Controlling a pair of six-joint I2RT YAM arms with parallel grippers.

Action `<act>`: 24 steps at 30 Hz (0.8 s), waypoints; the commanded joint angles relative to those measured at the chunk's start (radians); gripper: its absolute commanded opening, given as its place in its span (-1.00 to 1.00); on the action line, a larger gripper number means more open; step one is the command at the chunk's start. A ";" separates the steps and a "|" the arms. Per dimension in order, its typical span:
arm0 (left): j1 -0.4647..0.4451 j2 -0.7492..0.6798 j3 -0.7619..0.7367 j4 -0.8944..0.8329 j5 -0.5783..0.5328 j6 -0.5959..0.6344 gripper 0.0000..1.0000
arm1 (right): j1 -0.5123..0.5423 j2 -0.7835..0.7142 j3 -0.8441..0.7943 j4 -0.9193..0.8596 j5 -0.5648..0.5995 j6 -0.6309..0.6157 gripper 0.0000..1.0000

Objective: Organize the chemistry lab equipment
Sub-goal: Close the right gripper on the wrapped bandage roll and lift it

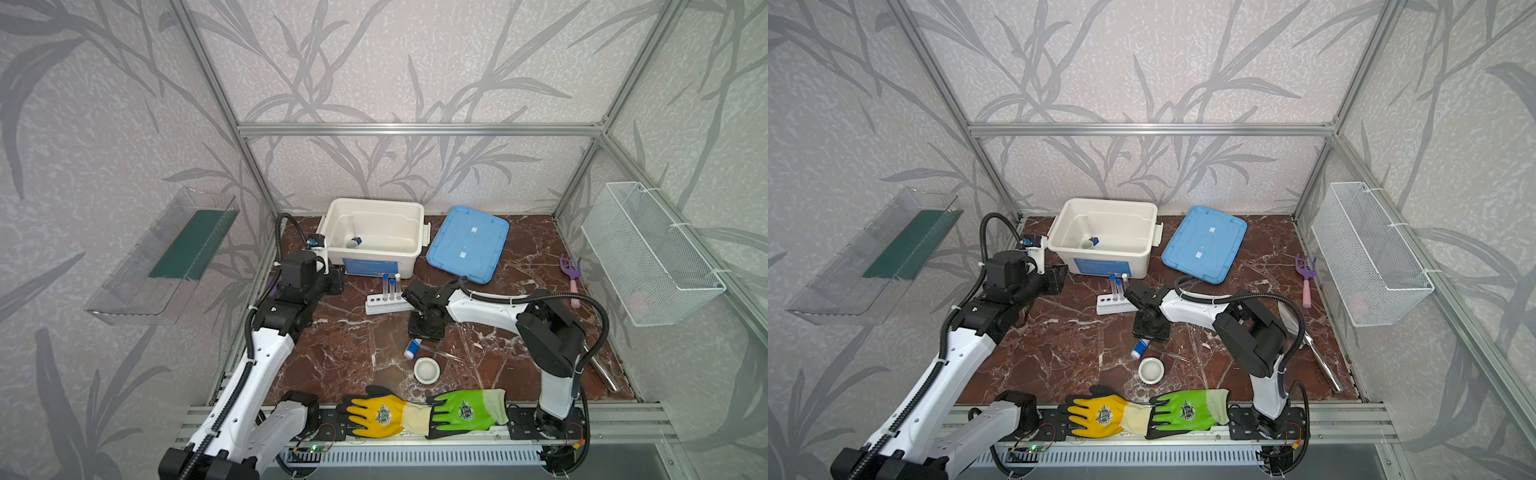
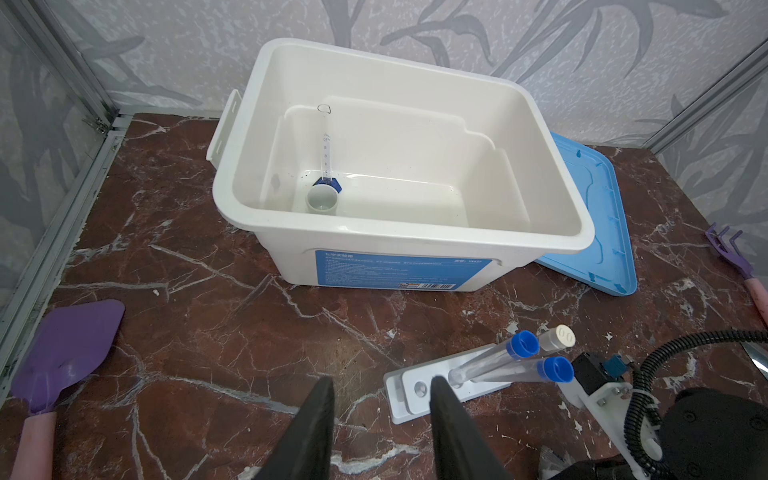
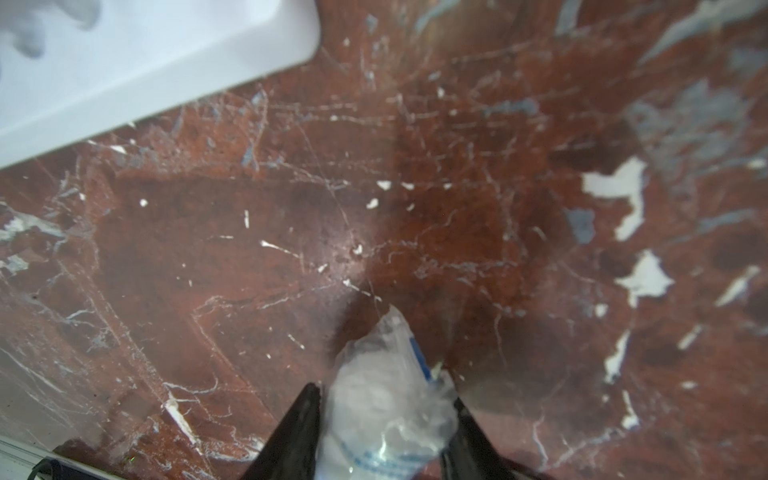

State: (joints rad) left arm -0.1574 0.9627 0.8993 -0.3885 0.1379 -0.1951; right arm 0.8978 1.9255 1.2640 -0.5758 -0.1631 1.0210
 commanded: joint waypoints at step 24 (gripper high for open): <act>0.021 0.024 0.007 0.018 0.050 -0.015 -0.23 | -0.072 -0.139 0.142 -0.174 -0.050 -0.361 -0.42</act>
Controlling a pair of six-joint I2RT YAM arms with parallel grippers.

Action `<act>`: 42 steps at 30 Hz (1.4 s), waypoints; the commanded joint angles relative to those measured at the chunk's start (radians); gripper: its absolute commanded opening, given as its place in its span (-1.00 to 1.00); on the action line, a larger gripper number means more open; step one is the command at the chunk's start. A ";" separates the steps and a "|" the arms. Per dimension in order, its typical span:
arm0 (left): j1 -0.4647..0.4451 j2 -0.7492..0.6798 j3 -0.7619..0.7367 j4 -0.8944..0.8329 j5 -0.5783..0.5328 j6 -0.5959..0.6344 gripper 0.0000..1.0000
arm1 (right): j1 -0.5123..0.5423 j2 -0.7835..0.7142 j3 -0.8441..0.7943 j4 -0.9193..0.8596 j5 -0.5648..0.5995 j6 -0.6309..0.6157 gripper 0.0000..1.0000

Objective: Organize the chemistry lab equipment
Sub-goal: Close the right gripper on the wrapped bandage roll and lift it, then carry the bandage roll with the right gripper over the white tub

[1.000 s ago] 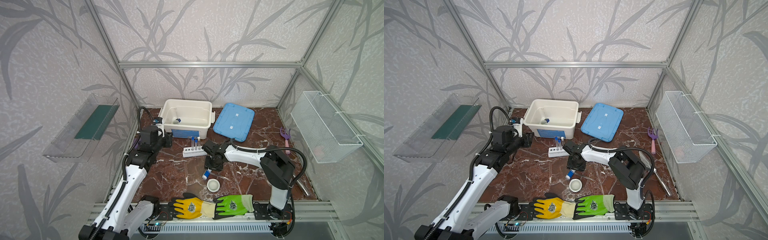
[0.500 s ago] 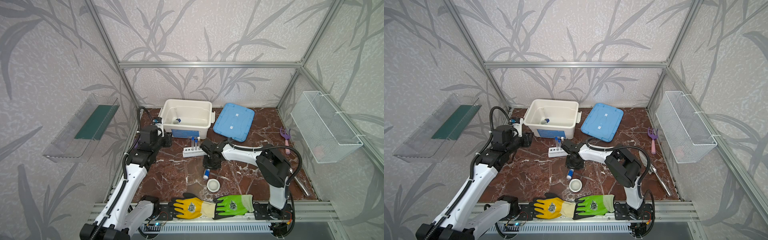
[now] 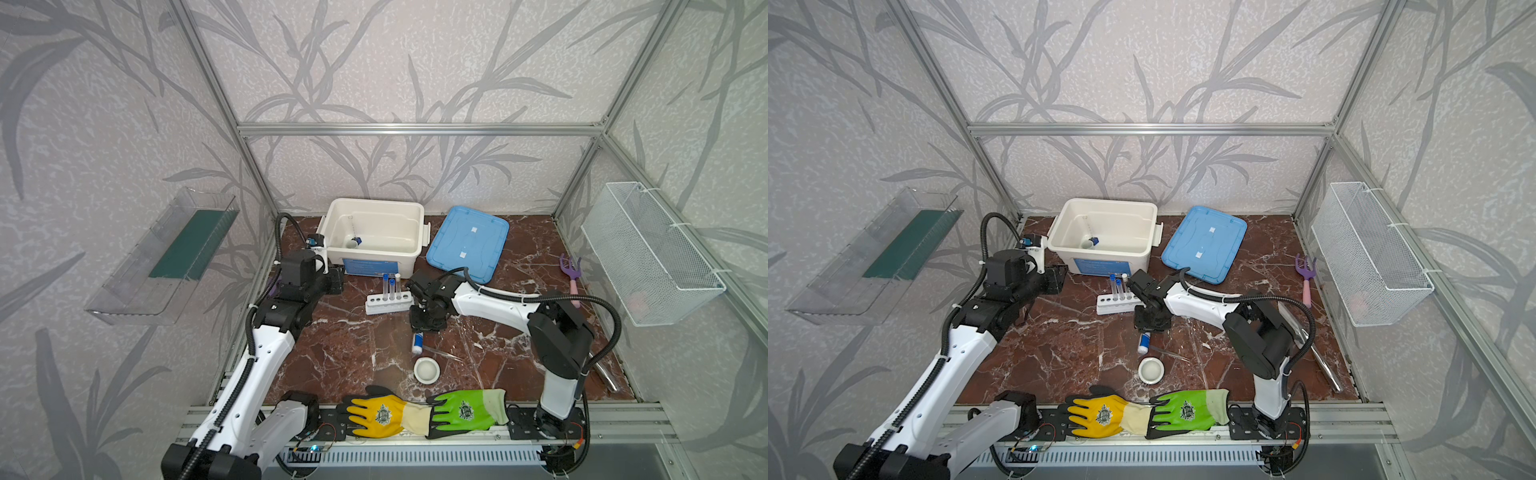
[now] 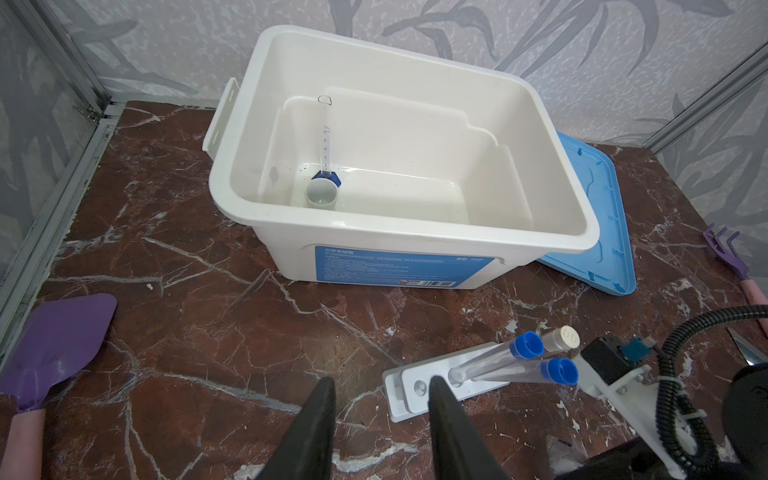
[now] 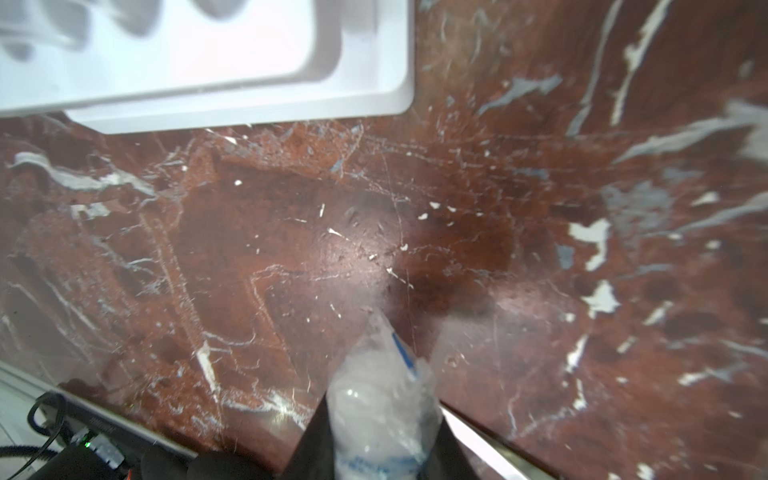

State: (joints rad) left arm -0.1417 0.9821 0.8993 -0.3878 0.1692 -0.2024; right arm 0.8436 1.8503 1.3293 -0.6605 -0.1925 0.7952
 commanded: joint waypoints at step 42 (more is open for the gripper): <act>0.014 -0.014 0.063 -0.006 -0.009 -0.010 -0.24 | -0.224 0.662 1.523 -0.335 0.138 -0.460 -0.40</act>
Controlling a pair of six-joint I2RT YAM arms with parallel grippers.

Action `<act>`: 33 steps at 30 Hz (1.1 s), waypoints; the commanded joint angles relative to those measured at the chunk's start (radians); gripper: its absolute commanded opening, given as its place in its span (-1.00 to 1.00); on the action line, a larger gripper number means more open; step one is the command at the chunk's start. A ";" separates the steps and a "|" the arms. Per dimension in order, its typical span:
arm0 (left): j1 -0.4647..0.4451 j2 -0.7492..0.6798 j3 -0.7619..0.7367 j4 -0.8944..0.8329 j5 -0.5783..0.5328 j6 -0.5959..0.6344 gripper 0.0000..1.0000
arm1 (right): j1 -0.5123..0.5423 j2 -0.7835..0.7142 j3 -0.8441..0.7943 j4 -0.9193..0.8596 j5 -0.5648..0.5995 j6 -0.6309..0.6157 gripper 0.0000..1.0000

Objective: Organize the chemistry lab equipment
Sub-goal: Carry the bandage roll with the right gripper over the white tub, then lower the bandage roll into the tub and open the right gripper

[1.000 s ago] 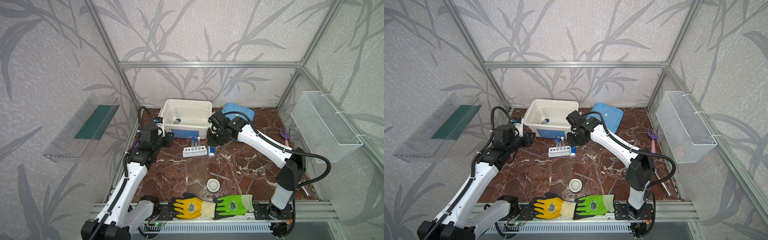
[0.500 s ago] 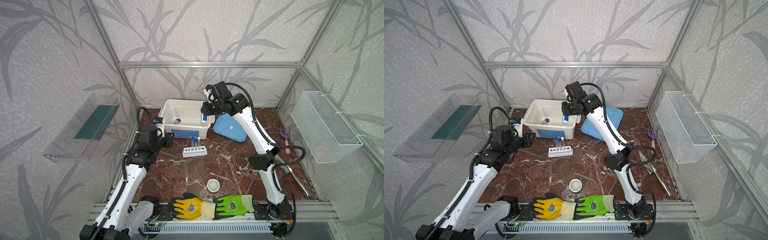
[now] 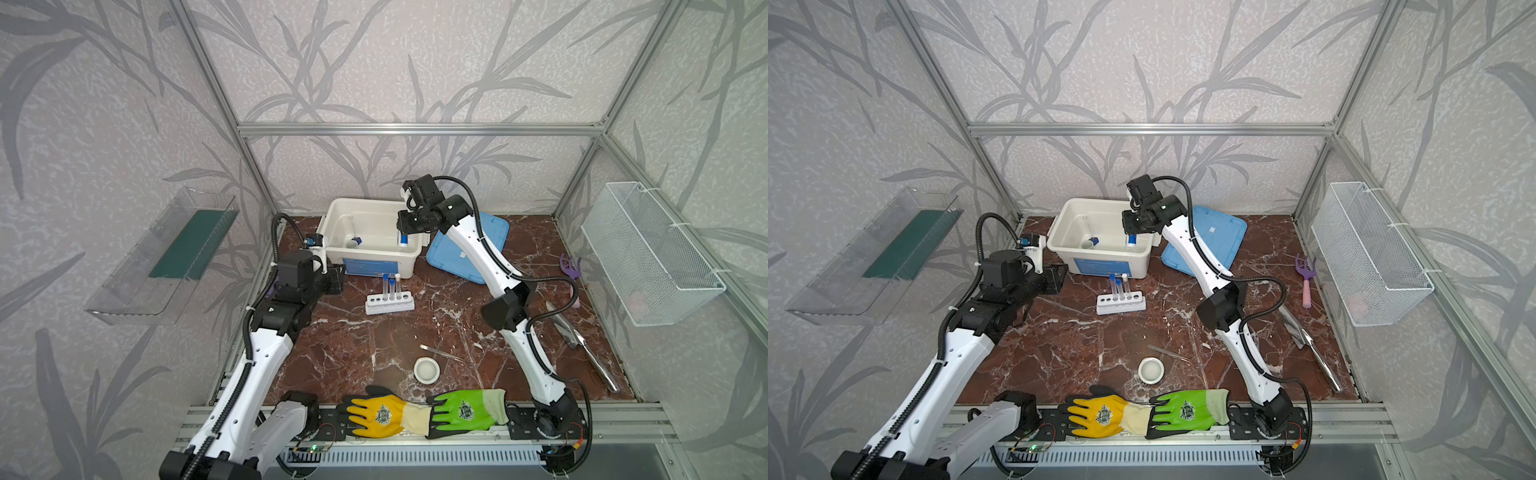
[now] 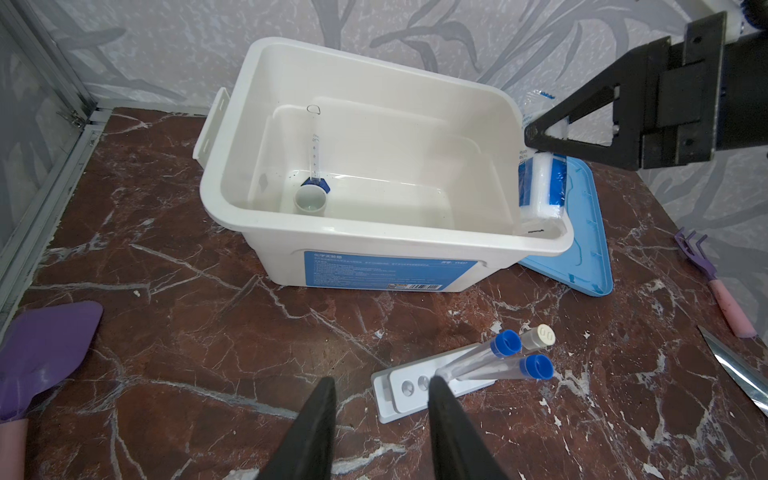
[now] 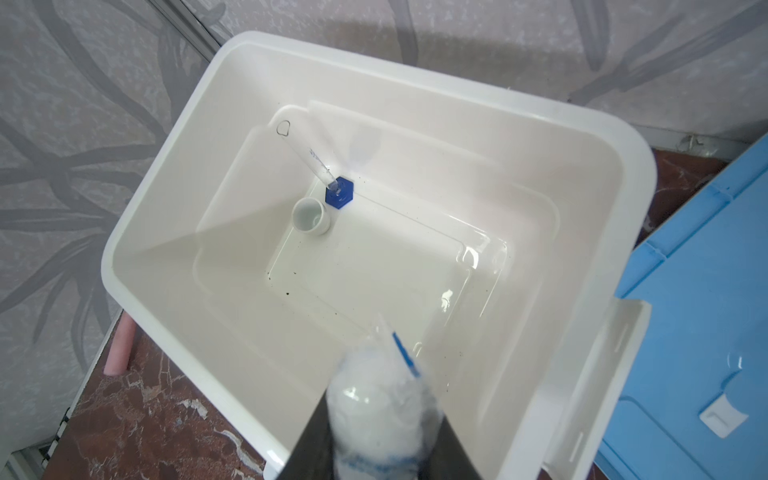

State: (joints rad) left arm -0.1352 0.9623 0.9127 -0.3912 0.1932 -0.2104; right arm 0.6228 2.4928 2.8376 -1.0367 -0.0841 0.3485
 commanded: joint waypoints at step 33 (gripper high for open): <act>0.220 0.604 0.465 0.023 0.094 -0.132 -0.18 | -0.044 -0.040 -0.171 0.040 0.136 -0.101 -0.39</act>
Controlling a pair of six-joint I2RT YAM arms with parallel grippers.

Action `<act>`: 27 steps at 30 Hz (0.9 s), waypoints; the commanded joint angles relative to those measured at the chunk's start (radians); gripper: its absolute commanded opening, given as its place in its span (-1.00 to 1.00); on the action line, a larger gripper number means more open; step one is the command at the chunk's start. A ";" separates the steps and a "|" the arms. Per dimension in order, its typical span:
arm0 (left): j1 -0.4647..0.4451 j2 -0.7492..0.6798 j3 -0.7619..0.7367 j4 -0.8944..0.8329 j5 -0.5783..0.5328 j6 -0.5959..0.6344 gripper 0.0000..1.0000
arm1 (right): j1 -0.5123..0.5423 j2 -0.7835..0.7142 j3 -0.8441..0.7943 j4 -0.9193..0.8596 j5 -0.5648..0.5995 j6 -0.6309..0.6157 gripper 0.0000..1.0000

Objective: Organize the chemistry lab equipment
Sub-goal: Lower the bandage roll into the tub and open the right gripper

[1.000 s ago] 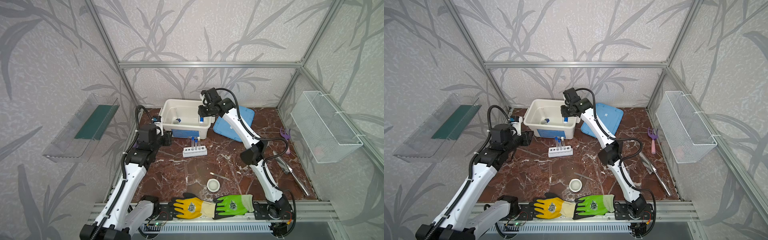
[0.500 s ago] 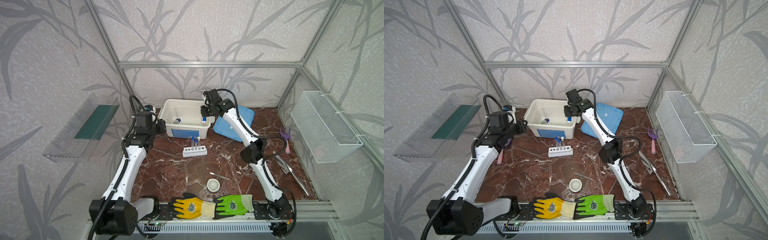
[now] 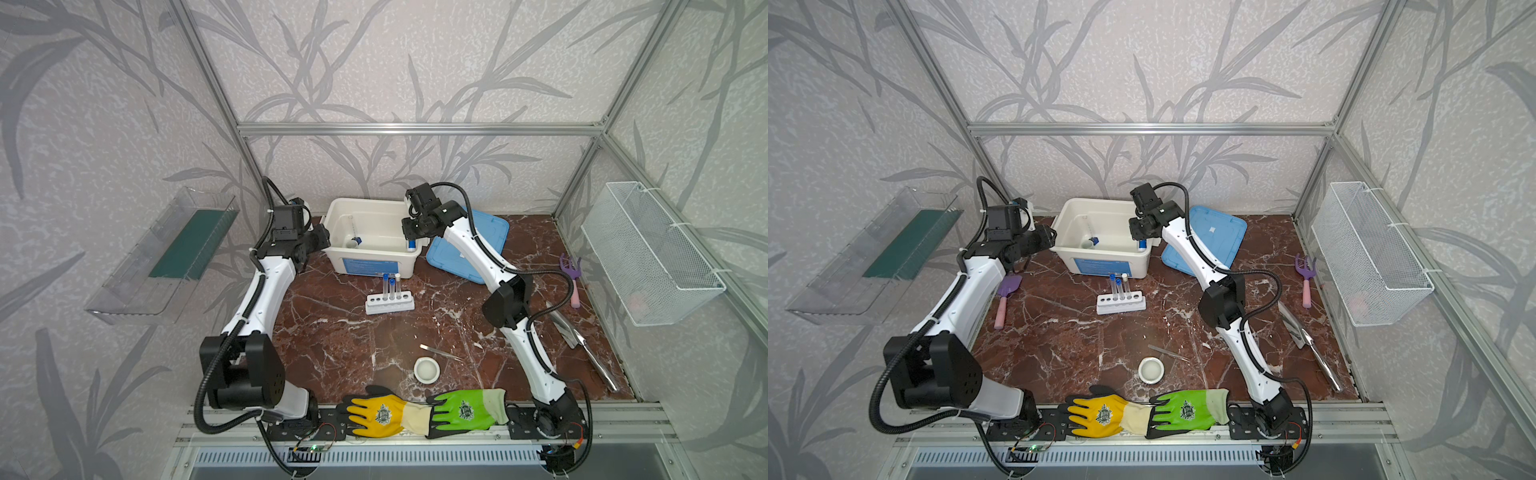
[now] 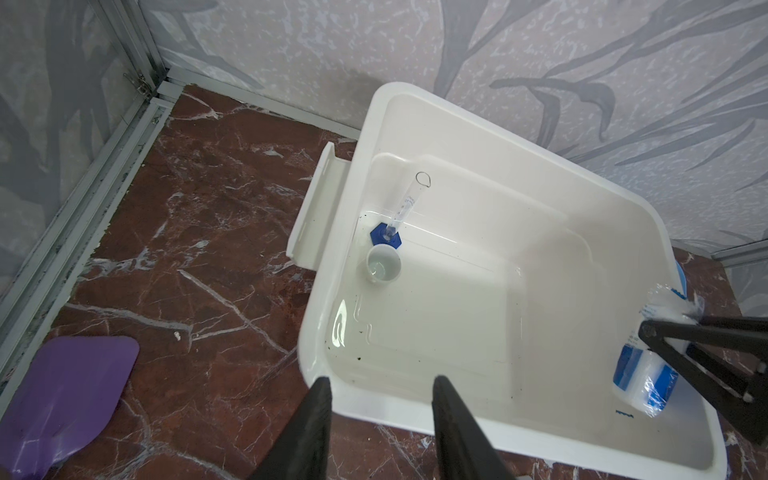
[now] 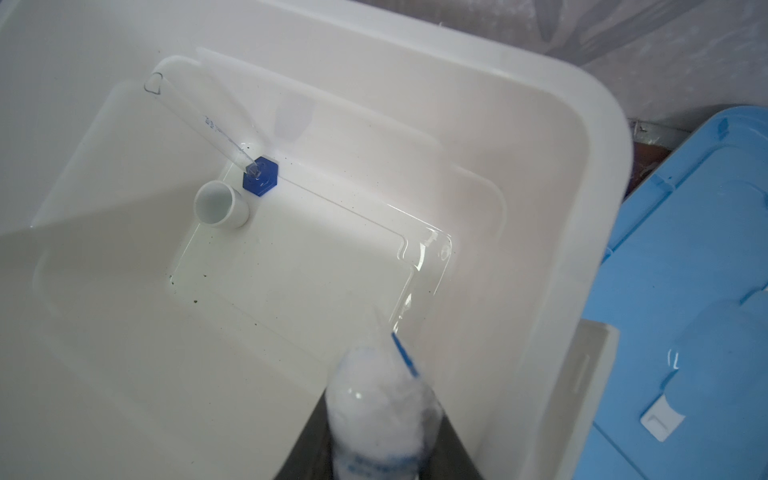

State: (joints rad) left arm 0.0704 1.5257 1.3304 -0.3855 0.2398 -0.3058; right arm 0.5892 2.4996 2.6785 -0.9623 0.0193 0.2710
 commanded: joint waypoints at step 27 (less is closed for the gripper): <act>0.014 0.179 0.074 0.055 0.122 -0.046 -0.19 | -0.051 -0.099 -0.045 -0.141 0.051 -0.091 -0.39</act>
State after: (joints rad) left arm 0.0860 1.7267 1.4269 -0.3412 0.3450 -0.3416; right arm 0.5495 2.4660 2.6488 -1.0302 0.0460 0.1989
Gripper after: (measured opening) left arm 0.405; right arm 0.306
